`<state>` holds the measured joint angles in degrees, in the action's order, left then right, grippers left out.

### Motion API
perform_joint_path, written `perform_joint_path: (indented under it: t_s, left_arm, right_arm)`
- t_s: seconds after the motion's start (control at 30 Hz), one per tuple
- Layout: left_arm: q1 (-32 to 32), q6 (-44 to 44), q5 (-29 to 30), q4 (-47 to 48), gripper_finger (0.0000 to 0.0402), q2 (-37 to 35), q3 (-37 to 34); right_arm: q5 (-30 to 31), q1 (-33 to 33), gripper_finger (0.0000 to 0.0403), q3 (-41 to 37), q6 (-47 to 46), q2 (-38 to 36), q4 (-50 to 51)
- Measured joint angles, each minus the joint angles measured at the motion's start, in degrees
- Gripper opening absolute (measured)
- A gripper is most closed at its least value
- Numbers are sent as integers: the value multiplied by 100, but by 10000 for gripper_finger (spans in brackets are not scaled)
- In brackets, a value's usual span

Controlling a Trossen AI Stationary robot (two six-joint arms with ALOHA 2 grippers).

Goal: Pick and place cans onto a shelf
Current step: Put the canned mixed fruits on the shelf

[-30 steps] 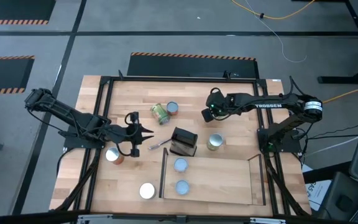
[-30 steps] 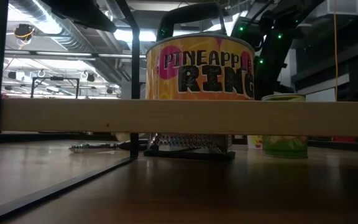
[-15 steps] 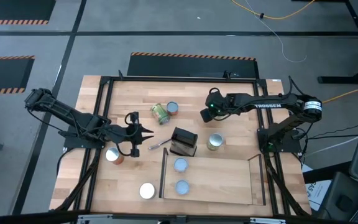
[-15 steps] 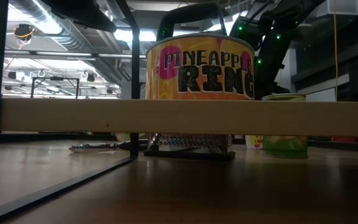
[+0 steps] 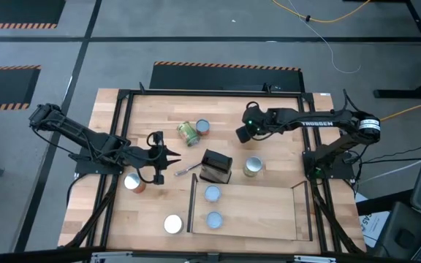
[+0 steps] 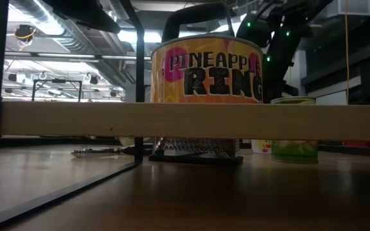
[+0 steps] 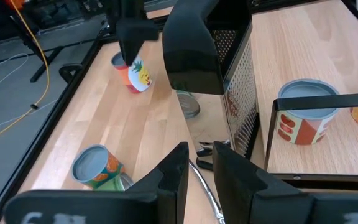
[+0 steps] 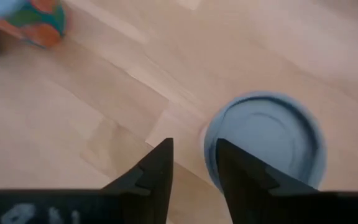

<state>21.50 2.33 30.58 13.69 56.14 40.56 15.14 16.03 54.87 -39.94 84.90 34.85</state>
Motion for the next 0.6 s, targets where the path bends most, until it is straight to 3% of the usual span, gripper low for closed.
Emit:
perform_joint_path:
  t_s: [0.23, 0.6]
  left_arm:
    - [0, 0, -1, 0, 66, 0, 0]
    - [-1, 2, 1, 0, 66, 0, 0]
  right_arm:
    - [-88, 0, 124, 245, 685, -651, 544]
    - [-373, 0, 124, 249, 4450, -1627, 1250]
